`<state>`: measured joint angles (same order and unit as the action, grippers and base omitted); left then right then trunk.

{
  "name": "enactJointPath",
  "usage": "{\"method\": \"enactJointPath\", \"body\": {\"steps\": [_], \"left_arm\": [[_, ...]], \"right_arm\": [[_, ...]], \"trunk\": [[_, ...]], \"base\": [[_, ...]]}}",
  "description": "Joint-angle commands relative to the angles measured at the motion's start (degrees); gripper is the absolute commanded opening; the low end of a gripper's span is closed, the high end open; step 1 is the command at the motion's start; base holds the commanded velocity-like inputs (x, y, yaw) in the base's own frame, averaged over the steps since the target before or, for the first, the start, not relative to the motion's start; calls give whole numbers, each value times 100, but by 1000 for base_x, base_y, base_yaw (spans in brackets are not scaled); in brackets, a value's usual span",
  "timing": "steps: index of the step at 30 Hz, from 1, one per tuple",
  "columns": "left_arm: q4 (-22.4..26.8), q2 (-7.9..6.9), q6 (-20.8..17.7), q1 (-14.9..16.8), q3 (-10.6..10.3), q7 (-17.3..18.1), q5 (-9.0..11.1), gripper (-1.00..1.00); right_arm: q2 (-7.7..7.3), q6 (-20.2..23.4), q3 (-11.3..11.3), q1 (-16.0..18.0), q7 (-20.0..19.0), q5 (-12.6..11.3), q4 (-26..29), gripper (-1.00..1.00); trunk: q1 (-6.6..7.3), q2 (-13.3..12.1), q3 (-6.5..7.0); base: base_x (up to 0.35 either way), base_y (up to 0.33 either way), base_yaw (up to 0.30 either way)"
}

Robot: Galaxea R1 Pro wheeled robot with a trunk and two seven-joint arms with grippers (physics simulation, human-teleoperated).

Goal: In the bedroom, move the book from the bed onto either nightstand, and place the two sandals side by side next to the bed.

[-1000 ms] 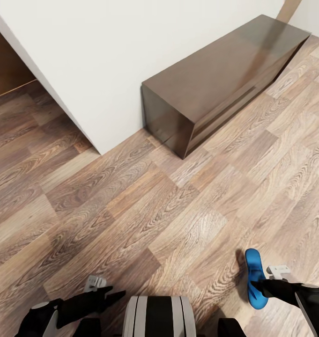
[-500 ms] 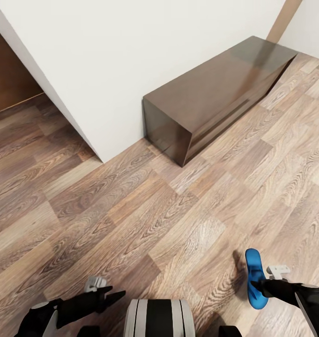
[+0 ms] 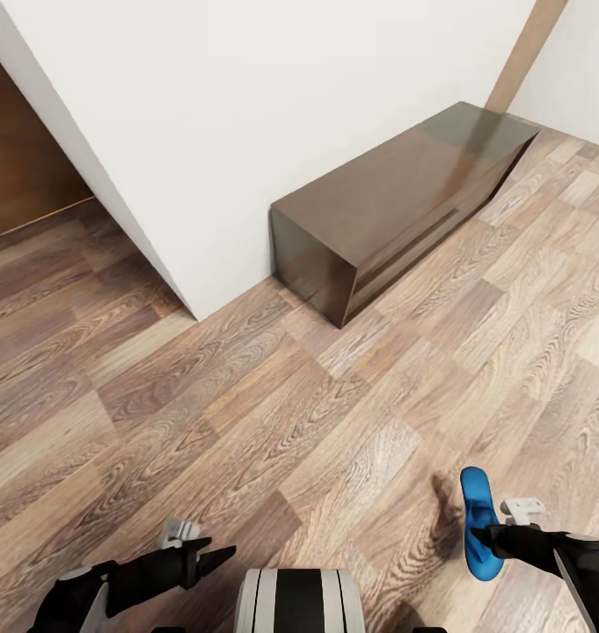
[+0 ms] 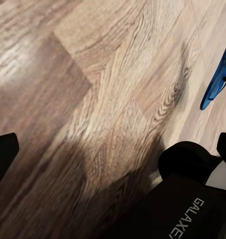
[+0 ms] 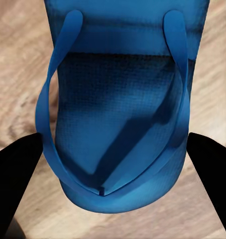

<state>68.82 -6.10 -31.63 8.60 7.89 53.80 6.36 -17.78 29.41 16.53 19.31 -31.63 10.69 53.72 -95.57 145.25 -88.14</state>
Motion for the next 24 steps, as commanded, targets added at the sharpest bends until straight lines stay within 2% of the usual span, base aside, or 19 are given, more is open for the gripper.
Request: {"method": "enactJointPath", "body": {"steps": [1, 24], "left_arm": [[0, 1, -45, 1, 2, 7, 32, 100], [0, -4, -45, 1, 2, 11, 32, 100]], "right_arm": [[3, 15, 17, 2, -54, 65, 7, -100], [3, 12, 42, 2, -63, 47, 68, -100]], "trunk": [[3, 0, 20], [63, -31, 529]], "base": [[0, 0, 0], [0, 0, 0]]}}
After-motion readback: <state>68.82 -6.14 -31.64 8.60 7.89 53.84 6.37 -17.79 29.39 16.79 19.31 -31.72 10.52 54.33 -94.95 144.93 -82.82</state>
